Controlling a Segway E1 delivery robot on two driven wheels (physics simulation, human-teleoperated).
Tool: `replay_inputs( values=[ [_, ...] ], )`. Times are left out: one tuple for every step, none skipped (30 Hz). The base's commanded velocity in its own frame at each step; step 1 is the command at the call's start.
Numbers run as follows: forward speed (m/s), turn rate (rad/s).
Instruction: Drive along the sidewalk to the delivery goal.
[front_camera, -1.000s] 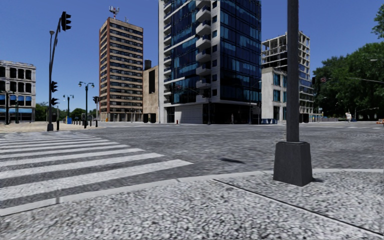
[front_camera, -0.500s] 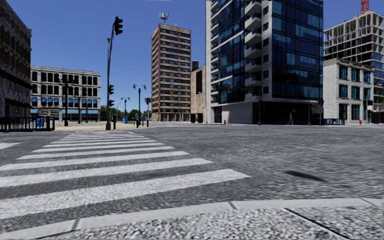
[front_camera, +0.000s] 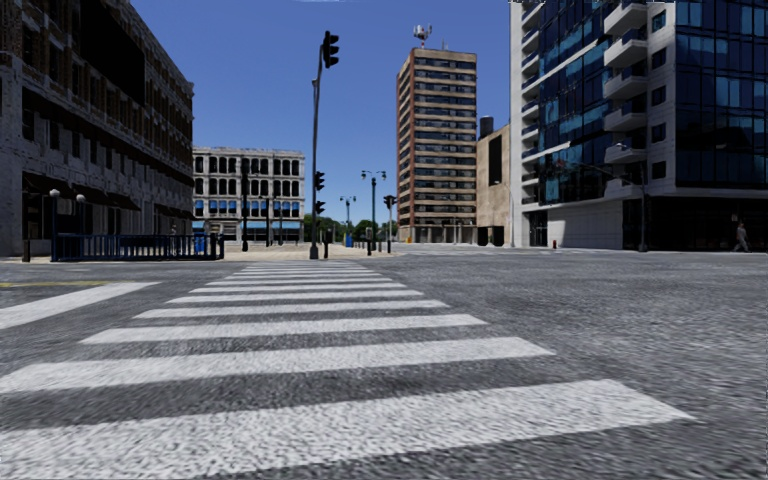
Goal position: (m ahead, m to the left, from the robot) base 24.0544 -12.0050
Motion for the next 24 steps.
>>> replay_inputs(
  values=[
    [1.4, 0.6],
    [1.4, 0.6],
    [1.4, 0.6],
    [1.4, 0.6],
    [1.4, 0.6],
    [1.4, 0.6],
    [1.4, 0.6],
    [1.4, 0.6],
    [1.4, 0.6],
    [1.4, 0.47],
    [1.4, 0.24],
    [1.4, 0.15],
    [1.4, 0.12],
    [1.4, 0.09],
    [1.4, 0.09],
    [1.4, 0.06],
    [1.4, 0.0],
    [1.4, 0.0],
    [1.4, 0.0],
    [1.4, 0.0],
    [1.4, 0.0],
    [1.4, 0.0],
    [1.4, 0.0],
    [1.4, 0.0]
  ],
)
